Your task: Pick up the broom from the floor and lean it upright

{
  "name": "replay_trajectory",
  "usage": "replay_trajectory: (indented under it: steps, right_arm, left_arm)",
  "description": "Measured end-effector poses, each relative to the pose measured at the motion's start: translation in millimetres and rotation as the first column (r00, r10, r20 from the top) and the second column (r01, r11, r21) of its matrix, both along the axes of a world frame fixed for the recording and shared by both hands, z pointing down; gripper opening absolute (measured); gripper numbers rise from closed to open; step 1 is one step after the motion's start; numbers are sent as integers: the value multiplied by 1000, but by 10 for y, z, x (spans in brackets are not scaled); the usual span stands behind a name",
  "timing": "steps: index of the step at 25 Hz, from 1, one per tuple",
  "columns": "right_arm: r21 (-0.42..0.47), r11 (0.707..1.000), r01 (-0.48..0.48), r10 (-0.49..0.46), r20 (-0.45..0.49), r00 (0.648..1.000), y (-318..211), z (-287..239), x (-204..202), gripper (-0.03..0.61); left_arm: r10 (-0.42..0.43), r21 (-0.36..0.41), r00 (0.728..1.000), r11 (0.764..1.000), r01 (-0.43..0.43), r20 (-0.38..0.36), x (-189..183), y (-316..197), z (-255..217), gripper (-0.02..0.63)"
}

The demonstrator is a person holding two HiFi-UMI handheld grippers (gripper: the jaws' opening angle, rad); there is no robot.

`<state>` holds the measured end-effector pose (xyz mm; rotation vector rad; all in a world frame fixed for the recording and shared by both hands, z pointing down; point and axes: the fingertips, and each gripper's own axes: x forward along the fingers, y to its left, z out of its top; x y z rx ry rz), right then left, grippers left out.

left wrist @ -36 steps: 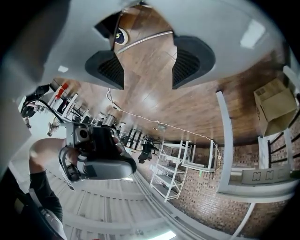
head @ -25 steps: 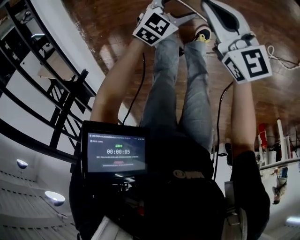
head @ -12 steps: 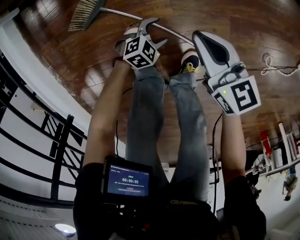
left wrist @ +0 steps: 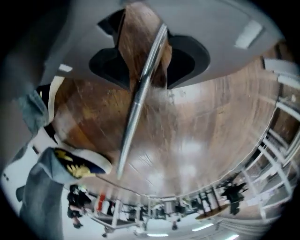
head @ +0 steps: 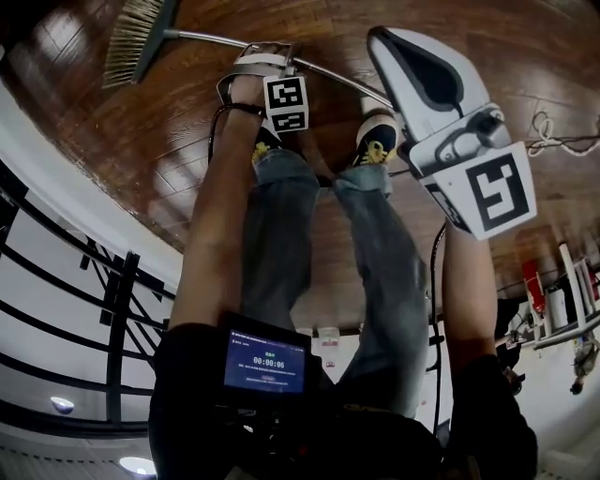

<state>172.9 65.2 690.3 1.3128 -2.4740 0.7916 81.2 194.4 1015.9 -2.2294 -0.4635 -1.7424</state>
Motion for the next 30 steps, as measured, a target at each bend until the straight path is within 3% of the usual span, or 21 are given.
replay_trajectory:
  steps: [2, 3, 4, 5, 6, 8, 13, 16, 18, 20, 22, 24, 25, 26, 27, 28, 30]
  right_arm:
    - [2, 1000, -2, 2, 2, 1000, -22, 29, 55, 3]
    - [3, 1000, -4, 4, 3, 1000, -14, 37, 70, 3]
    - [1, 1000, -6, 6, 3, 1000, 0, 39, 76, 4]
    - [-2, 1000, -8, 8, 1, 1000, 16, 29, 78, 3]
    - [-5, 1000, -10, 10, -1, 1000, 31, 6, 76, 3]
    - [-10, 1000, -13, 13, -4, 1000, 62, -81, 58, 3]
    - [-18, 999, -47, 47, 1, 999, 99, -537, 48, 3]
    - [-1, 996, -88, 87, 57, 995, 66, -1039, -24, 3]
    - [10, 996, -89, 88, 91, 992, 65, -1410, -140, 3]
    - [35, 996, -86, 82, 114, 990, 46, -1804, -291, 3]
    - [69, 993, -99, 90, 122, 988, 1, -2136, -410, 3]
    - [103, 985, -136, 123, 123, 985, -106, -2284, -399, 5]
    - [112, 982, -153, 138, 129, 982, -200, -2280, -363, 50]
    - [110, 980, -164, 148, 141, 979, -325, -2242, -338, 236]
    - [106, 979, -172, 154, 154, 976, -497, -2192, -338, 349]
    - [114, 978, -177, 157, 166, 974, -733, -2152, -377, 354]
    - [146, 974, -173, 140, 210, 968, -1354, -2106, -625, 354]
  left_arm:
    - [124, 25, 990, 992, -126, 59, 18, 78, 70, 245]
    - [144, 11, 986, 989, -145, 83, 17, 113, 73, 234]
    - [144, -9, 984, 990, -144, 103, 9, 141, 66, 182]
    - [143, -23, 983, 990, -141, 113, 3, 157, 51, 176]
    - [149, -23, 982, 989, -147, 113, 1, 162, 31, 115]
    - [149, 3, 984, 989, -150, 93, -13, 142, -46, 112]
    - [7, 38, 999, 999, -6, -49, 60, -183, -696, 112]
    - [-161, 11, 968, 986, 166, -192, 163, -608, -1382, 112]
    - [-291, -29, 916, 955, 295, -275, 119, -956, -1885, 109]
    - [-417, -69, 836, 904, 421, -357, -8, -1357, -2375, 106]
    - [-543, -115, 720, 825, 554, -432, -220, -1796, -2813, 103]
    - [-645, -148, 587, 725, 673, -490, -498, -2230, -3148, 100]
    - [-682, -163, 524, 675, 720, -511, -639, -2406, -3266, 98]
    - [-712, -186, 465, 629, 754, -526, -769, -2521, -3351, 97]
    - [-737, -216, 413, 591, 777, -535, -883, -2583, -3410, 97]
    - [-753, -244, 370, 564, 789, -544, -979, -2622, -3449, 95]
    - [-759, -279, 322, 544, 791, -566, -1106, -2645, -3492, 95]
